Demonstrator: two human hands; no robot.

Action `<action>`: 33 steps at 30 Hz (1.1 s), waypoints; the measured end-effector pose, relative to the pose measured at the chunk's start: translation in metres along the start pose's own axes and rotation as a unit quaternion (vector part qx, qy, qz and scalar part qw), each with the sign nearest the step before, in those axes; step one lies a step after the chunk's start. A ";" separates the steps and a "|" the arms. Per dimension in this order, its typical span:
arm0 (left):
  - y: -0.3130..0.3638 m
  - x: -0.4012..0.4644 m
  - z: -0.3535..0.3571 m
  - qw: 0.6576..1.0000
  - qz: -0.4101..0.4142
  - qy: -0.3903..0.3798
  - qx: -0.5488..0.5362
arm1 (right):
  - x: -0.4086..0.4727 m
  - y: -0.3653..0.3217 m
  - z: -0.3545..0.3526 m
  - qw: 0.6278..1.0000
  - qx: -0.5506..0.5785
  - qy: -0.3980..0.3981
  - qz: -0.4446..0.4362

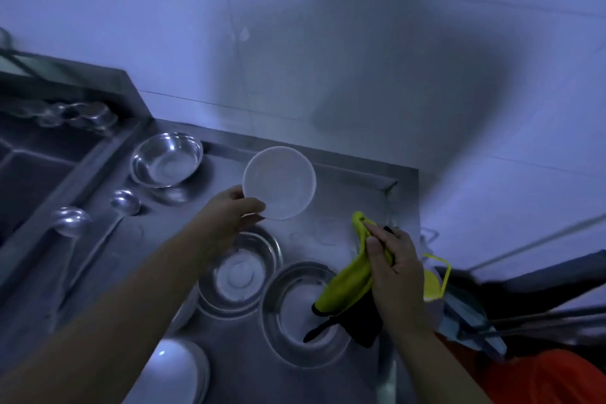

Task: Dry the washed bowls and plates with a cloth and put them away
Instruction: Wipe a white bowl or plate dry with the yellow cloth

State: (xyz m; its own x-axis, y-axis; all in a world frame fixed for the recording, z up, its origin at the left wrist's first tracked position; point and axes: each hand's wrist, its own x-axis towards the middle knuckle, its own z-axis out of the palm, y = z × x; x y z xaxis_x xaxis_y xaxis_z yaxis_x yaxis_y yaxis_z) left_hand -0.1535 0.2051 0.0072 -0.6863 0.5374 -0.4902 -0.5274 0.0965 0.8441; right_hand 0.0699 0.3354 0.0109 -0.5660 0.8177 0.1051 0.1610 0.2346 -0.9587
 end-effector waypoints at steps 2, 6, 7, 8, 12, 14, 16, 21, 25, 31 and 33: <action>0.025 -0.027 -0.024 0.998 0.056 -0.014 0.003 | -0.002 -0.017 0.017 1.000 0.003 -0.021 -0.014; 0.071 -0.083 -0.079 0.977 0.183 0.027 0.103 | -0.012 -0.052 0.058 0.997 0.012 -0.060 -0.043; 0.079 -0.096 -0.095 0.967 0.209 0.048 0.138 | -0.017 -0.062 0.069 0.996 0.016 -0.073 -0.053; 0.087 -0.109 -0.111 0.954 0.234 0.071 0.174 | -0.023 -0.072 0.082 0.994 0.021 -0.089 -0.060; 0.107 -0.152 -0.173 0.881 0.331 0.160 0.298 | -0.051 -0.110 0.135 0.984 0.033 -0.143 -0.096; 0.112 -0.169 -0.200 0.838 0.358 0.189 0.367 | -0.067 -0.127 0.161 0.980 0.030 -0.157 -0.120; 0.114 -0.183 -0.225 0.809 0.368 0.212 0.406 | -0.082 -0.140 0.182 0.976 0.029 -0.169 -0.137; 0.119 -0.209 -0.275 0.772 0.373 0.233 0.459 | -0.113 -0.162 0.224 0.969 0.025 -0.201 -0.140; 0.121 -0.224 -0.298 0.766 0.370 0.242 0.467 | -0.132 -0.181 0.248 0.959 0.024 -0.216 -0.184; 0.117 -0.242 -0.313 0.841 0.348 0.237 0.339 | -0.147 -0.221 0.287 0.937 0.029 -0.141 -0.317; 0.115 -0.247 -0.312 0.893 0.336 0.203 0.220 | -0.154 -0.236 0.301 0.921 0.029 -0.125 -0.369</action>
State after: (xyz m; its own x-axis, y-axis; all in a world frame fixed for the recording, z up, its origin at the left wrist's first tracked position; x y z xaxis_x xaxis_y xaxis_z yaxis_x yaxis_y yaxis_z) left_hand -0.2011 -0.1781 0.1581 -0.9460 0.2587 0.1956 0.2578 0.2340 0.9374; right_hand -0.1242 -0.0041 0.1419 -0.6738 0.2986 0.6758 -0.3811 0.6431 -0.6642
